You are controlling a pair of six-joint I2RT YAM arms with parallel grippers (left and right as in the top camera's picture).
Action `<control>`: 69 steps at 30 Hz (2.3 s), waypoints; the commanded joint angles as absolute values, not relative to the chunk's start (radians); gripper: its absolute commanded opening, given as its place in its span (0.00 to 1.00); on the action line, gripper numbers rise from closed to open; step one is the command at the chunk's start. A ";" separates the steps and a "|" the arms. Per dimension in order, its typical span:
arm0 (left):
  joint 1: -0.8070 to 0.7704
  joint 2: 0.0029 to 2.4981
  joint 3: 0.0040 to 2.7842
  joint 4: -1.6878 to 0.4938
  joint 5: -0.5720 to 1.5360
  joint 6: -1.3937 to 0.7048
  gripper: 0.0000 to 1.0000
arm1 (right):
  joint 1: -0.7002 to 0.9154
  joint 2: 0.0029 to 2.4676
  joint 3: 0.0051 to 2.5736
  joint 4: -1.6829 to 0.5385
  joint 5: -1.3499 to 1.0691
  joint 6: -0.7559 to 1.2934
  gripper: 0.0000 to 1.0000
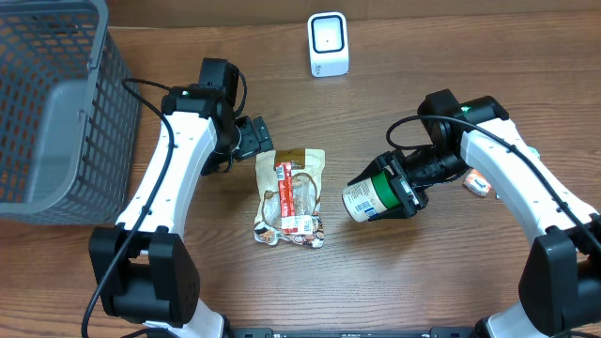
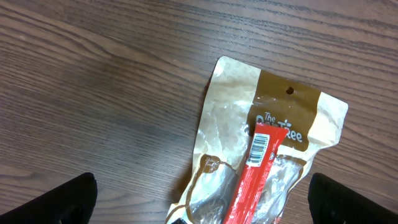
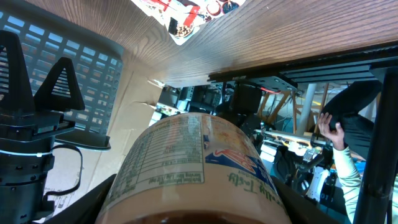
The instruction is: Scan the item barcode
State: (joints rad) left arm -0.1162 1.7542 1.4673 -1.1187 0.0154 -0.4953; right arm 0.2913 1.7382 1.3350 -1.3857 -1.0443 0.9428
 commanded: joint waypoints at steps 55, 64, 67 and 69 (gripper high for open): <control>-0.118 1.732 1.488 -1.118 0.019 -0.501 1.00 | 0.294 1.721 1.349 -1.180 0.021 0.935 0.04; -0.118 1.732 1.488 -1.118 0.019 -0.501 1.00 | 0.294 1.720 1.359 -0.994 0.147 0.614 0.04; -0.118 1.732 1.488 -1.118 0.019 -0.501 1.00 | 0.294 1.720 1.388 -0.977 0.138 0.548 0.04; -0.118 1.732 1.488 -1.118 0.019 -0.501 1.00 | 0.294 1.718 1.412 -0.978 0.132 0.548 0.04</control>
State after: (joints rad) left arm -0.1162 1.7542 1.4673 -1.1187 0.0158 -0.4953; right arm 0.2916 1.7382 1.3491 -0.9878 0.1081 0.6521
